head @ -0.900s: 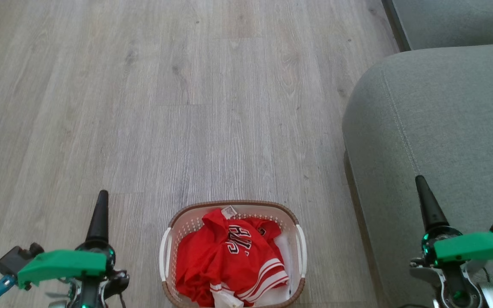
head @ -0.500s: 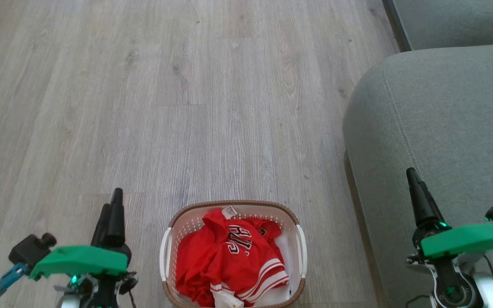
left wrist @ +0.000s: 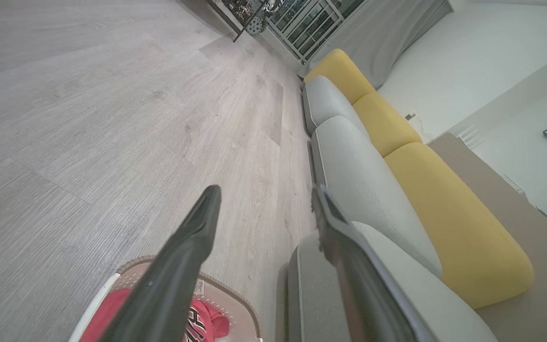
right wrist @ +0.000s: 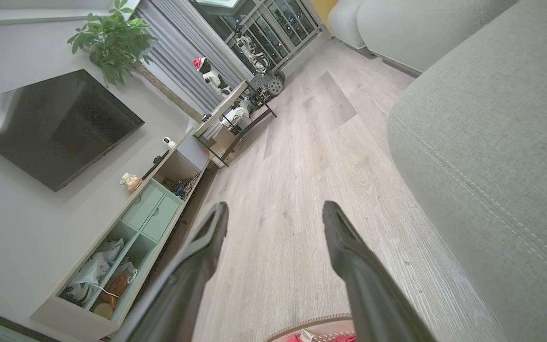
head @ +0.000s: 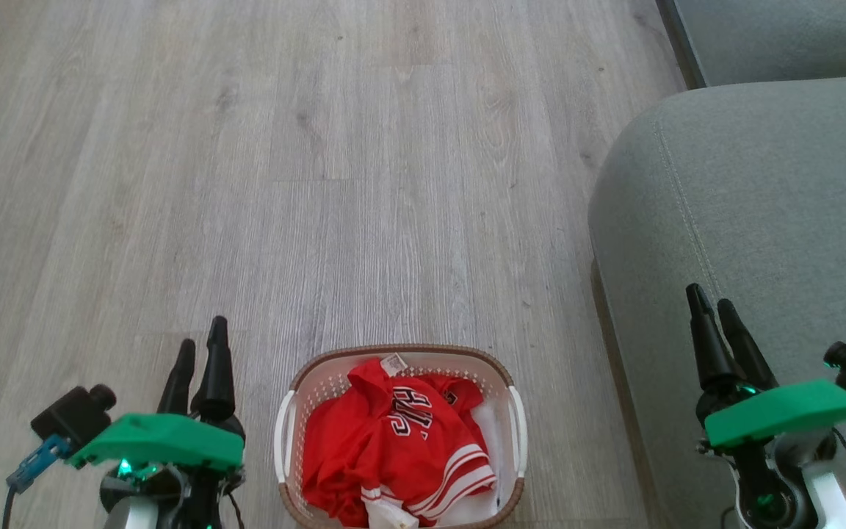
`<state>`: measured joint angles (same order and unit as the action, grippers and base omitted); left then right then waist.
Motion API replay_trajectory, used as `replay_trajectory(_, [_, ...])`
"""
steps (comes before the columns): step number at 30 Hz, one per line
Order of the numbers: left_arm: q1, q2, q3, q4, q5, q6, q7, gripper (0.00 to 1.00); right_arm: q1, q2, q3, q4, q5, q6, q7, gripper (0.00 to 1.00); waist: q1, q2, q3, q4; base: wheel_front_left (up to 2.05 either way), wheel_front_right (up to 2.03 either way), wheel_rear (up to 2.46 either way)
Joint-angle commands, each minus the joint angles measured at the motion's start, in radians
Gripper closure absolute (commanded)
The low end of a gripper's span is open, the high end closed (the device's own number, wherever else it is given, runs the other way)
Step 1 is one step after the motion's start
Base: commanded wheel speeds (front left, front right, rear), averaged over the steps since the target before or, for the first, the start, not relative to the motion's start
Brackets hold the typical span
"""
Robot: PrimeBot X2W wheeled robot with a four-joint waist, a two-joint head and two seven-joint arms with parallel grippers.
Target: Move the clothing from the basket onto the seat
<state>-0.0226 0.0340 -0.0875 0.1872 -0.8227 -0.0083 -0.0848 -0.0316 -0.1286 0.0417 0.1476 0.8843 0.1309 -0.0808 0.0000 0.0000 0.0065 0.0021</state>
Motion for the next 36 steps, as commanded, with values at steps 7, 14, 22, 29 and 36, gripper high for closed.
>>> replay_trajectory(7, [-0.061, 0.012, -0.004, -0.056, 0.103, 0.015, -0.030, 0.00, -0.057, -0.028, 0.027, -0.058, -0.096, 0.000, -0.033, 0.00, 0.0000, 0.0000, -0.001, 0.000, 0.00, 0.00, 0.00])
replay_trajectory(14, [-0.063, 0.013, -0.019, -0.070, 0.185, 0.029, -0.051, 0.00, -0.061, -0.038, 0.043, -0.069, -0.170, 0.000, -0.054, 0.00, 0.0000, 0.0000, -0.001, 0.001, 0.00, 0.00, 0.00])
replay_trajectory(22, [-0.067, 0.014, -0.036, -0.087, 0.278, 0.045, -0.074, 0.00, -0.065, -0.049, 0.059, -0.074, -0.254, 0.000, -0.077, 0.00, 0.0000, 0.0000, 0.001, 0.002, 0.00, 0.00, 0.00])
replay_trajectory(29, [-0.070, 0.014, -0.048, -0.098, 0.349, 0.056, -0.092, 0.00, -0.070, -0.057, 0.074, -0.079, -0.316, 0.000, -0.095, 0.00, 0.0000, 0.0000, 0.001, 0.003, 0.00, 0.00, 0.00])
replay_trajectory(36, [-0.073, 0.014, -0.061, -0.111, 0.432, 0.066, -0.112, 0.00, -0.075, -0.065, 0.088, -0.087, -0.390, 0.000, -0.116, 0.00, 0.0000, 0.0000, -0.001, 0.003, 0.00, 0.00, 0.00])
